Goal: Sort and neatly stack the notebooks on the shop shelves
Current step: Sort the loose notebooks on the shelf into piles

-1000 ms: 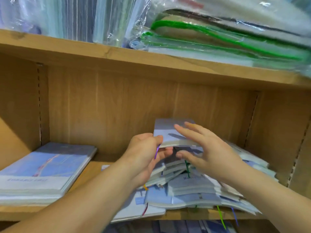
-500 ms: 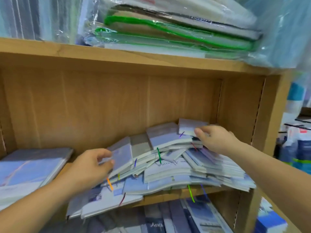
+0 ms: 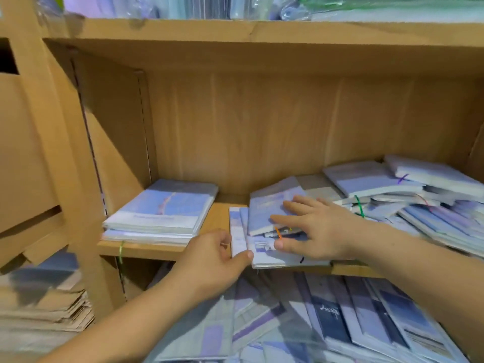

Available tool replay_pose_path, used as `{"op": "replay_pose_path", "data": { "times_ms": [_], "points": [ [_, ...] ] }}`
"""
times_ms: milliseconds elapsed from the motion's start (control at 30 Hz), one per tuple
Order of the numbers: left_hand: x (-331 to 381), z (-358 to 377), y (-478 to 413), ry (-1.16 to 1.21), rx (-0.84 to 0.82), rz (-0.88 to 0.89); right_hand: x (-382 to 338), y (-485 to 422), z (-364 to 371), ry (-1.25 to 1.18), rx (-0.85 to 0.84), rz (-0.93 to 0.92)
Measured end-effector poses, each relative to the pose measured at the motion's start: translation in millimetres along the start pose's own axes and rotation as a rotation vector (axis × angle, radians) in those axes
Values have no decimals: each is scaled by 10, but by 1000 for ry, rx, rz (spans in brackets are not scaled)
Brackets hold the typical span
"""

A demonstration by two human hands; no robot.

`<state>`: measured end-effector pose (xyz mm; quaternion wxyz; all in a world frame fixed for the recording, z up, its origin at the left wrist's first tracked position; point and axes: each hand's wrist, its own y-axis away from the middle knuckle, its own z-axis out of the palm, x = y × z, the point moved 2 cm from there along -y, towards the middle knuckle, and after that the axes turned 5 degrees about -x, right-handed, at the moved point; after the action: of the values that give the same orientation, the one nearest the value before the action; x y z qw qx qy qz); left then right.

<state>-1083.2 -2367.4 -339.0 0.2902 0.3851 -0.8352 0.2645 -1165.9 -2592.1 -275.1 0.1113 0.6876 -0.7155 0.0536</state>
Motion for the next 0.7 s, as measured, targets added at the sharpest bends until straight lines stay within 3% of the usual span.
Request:
{"op": "replay_pose_path", "data": {
  "times_ms": [267, 467, 600, 700],
  "points": [
    [102, 306, 104, 766, 71, -266, 245, 265, 146, -134, 126, -142],
    [361, 479, -188, 748, 25, -327, 362, 423, 191, -297, 250, -49],
    [367, 469, -278, 719, -9, -353, 320, 384, 219, -257, 284, 61],
    [284, 157, -298, 689, 150, -353, 264, 299, 210, -206, 294, 128]
  ]
}}
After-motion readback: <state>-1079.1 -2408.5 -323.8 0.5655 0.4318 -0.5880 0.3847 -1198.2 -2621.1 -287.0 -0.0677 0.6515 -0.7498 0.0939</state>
